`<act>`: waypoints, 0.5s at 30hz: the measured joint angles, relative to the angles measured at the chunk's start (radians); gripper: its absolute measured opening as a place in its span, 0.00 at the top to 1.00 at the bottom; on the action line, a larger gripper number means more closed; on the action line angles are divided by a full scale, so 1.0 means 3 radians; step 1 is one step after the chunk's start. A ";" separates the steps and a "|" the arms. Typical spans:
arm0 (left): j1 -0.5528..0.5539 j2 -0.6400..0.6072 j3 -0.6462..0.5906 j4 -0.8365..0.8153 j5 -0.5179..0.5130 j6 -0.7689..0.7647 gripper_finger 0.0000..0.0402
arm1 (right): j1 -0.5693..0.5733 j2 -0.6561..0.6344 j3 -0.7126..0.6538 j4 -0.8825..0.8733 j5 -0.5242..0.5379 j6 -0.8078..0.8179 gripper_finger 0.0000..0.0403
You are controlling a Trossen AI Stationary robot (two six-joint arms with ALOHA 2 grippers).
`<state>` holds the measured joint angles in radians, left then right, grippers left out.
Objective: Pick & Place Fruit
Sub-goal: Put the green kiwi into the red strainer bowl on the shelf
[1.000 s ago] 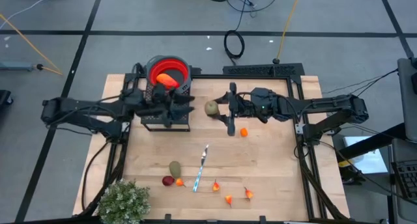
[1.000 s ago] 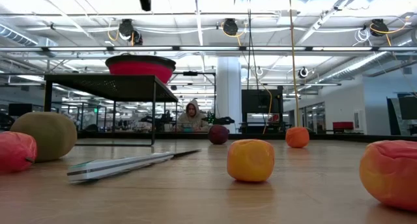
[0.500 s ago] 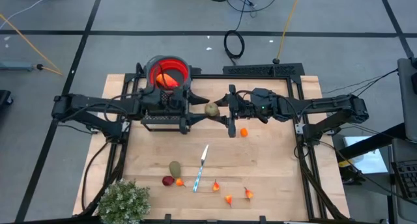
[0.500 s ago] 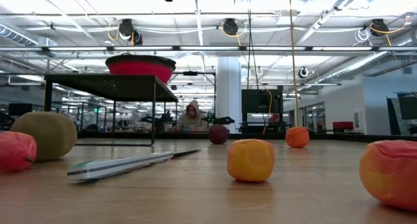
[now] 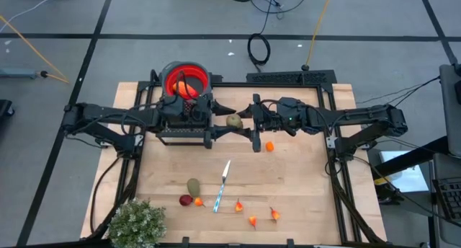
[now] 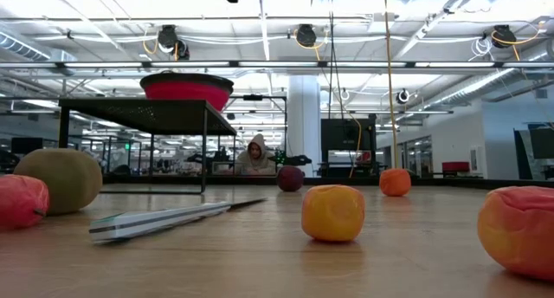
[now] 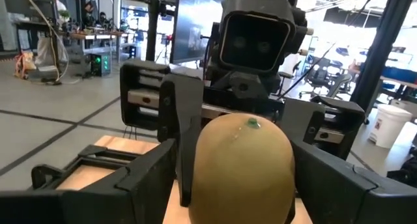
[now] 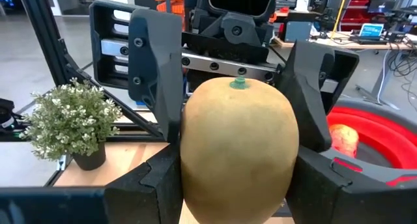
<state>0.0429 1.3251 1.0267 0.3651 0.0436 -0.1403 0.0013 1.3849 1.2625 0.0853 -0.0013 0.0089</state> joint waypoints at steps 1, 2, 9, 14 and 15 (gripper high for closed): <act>-0.0004 0.0000 0.0000 0.0014 -0.0002 0.0034 0.29 | 0.0000 0.0000 0.0000 0.0001 -0.0001 0.0030 0.51; -0.0016 0.0000 0.0000 0.0022 -0.0007 0.0069 0.29 | -0.0003 0.0000 0.0000 0.0000 -0.0001 0.0048 0.51; -0.0103 0.0000 0.0000 0.0022 -0.0109 0.0365 0.35 | -0.0021 0.0000 0.0000 0.0003 -0.0001 0.0116 0.51; -0.0104 0.0000 0.0000 0.0018 -0.0127 0.0375 0.49 | -0.0051 -0.0001 0.0000 0.0004 -0.0008 0.0209 0.51; -0.0103 -0.0001 0.0000 0.0019 -0.0127 0.0375 0.51 | -0.0050 -0.0001 0.0000 0.0006 -0.0004 0.0211 0.51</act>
<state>0.0119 1.3247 1.0267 0.3710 0.0055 -0.0277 -0.0136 1.3846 1.2625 0.0871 -0.0025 0.0722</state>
